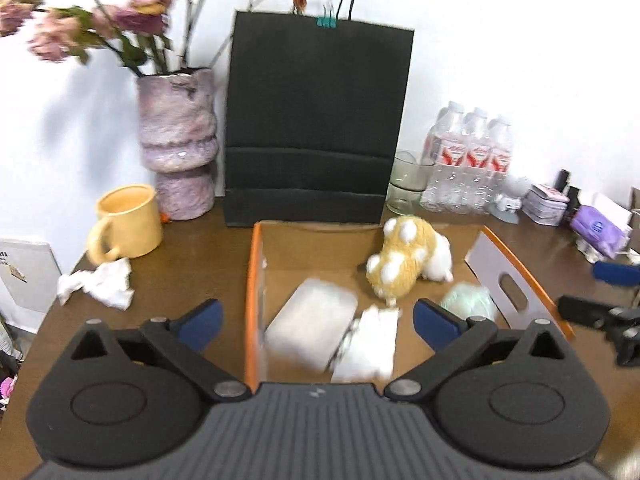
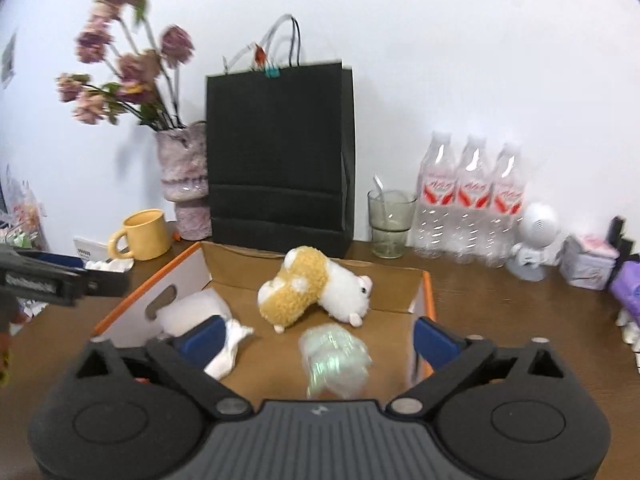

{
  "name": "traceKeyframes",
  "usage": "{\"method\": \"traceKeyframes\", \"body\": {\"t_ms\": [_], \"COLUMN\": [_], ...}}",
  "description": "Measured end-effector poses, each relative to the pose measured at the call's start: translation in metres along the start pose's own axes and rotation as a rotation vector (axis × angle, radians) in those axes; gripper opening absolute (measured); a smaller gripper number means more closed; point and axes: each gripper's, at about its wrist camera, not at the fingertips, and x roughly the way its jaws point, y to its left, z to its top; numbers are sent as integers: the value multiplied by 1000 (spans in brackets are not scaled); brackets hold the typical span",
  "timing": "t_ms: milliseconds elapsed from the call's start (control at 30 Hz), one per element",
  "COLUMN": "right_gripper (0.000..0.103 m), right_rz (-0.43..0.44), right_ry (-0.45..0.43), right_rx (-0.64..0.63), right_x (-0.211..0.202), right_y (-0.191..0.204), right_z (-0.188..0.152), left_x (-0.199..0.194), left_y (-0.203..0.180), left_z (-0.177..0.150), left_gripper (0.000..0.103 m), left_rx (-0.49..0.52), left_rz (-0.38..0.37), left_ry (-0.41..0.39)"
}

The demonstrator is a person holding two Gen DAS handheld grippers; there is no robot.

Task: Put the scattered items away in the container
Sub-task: 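Lift both items over the box and release them inside, then grasp the small clear packet with the right gripper while the left grasps the green tissue pack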

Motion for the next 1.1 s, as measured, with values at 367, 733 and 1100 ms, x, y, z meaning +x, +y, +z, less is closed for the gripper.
{"method": "traceKeyframes", "body": {"t_ms": [367, 733, 1100], "right_gripper": [103, 83, 22], "right_rz": [-57, -85, -68], "right_ry": [96, 145, 195], "right_rx": [26, 59, 44], "right_x": [-57, -55, -47], "right_y": [1, 5, 11], "right_z": [-110, -152, -156], "left_x": [-55, -53, -19], "left_y": [35, 33, 35], "left_z": [-109, -144, -125], "left_gripper": [103, 103, 103], "left_rx": [-79, -114, 26], "left_rz": [67, 66, 107], "left_ry": [49, 114, 112]}}
